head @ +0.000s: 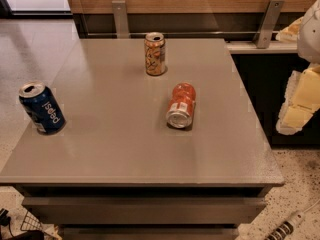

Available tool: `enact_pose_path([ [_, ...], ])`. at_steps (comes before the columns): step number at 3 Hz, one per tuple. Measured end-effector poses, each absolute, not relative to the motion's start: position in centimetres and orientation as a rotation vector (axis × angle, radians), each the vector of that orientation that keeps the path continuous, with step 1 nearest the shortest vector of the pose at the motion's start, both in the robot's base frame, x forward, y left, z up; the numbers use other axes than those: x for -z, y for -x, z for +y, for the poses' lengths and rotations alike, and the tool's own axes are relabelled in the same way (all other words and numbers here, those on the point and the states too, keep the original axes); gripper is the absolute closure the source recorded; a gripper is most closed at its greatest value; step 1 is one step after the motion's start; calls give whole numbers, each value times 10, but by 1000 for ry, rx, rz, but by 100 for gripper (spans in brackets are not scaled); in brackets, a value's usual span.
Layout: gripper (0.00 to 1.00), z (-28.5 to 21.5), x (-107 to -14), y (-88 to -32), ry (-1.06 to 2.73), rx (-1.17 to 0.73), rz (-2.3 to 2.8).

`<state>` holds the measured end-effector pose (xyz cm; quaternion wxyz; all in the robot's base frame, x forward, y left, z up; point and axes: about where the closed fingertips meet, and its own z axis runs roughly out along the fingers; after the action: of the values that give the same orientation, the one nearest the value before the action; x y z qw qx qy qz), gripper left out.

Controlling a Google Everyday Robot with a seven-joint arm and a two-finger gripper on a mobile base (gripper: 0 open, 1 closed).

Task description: Place coke can upright

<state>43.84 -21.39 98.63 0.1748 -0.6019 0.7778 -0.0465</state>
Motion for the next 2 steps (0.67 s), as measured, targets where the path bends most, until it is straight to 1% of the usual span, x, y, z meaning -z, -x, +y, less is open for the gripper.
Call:
enact_pose_path([
  [1, 0, -214, -987, -438, 1705, 132, 2204],
  [2, 0, -212, -986, -456, 1666, 109, 2221],
])
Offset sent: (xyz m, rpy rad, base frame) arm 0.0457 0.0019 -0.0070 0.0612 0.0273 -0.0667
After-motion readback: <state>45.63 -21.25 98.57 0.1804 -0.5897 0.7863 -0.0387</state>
